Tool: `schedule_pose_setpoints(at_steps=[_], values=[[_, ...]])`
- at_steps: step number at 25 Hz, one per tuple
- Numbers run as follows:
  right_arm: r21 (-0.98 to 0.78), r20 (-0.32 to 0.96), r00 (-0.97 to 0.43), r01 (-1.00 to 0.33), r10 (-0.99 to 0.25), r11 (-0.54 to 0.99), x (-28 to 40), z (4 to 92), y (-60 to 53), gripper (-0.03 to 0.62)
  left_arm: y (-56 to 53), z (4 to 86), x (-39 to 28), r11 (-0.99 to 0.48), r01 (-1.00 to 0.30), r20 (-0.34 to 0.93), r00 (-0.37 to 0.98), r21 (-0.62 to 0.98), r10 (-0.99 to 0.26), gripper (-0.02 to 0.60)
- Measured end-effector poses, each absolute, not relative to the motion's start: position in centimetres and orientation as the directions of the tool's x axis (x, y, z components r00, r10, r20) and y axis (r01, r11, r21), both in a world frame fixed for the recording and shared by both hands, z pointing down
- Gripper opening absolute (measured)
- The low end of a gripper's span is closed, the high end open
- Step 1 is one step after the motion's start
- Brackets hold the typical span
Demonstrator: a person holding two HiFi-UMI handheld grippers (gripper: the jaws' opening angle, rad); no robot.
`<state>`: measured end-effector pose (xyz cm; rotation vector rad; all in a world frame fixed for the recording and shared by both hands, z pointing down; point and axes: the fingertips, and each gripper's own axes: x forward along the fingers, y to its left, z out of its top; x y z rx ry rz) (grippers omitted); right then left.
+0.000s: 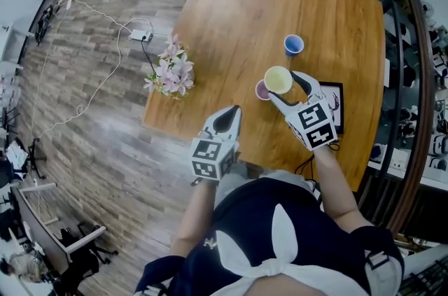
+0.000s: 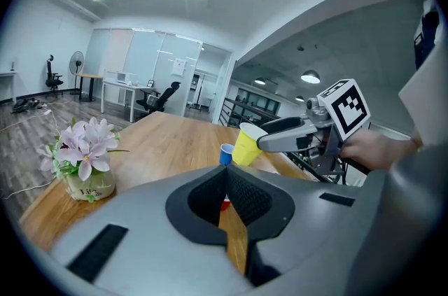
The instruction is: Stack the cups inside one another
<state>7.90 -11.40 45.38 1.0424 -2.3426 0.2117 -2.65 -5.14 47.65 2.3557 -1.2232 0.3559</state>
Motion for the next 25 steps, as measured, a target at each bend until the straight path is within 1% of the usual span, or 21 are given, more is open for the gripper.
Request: schedule_pose_setpoints(at_steps=[25], values=[[-0.018,0.632,-0.578,-0.677,-0.516,0.736,6.8,51.6,-12.5,0.314,-5.3,49.8,-3.4,-0.433,-0.849,0.478,0.529,0.304,-0.701,0.017]])
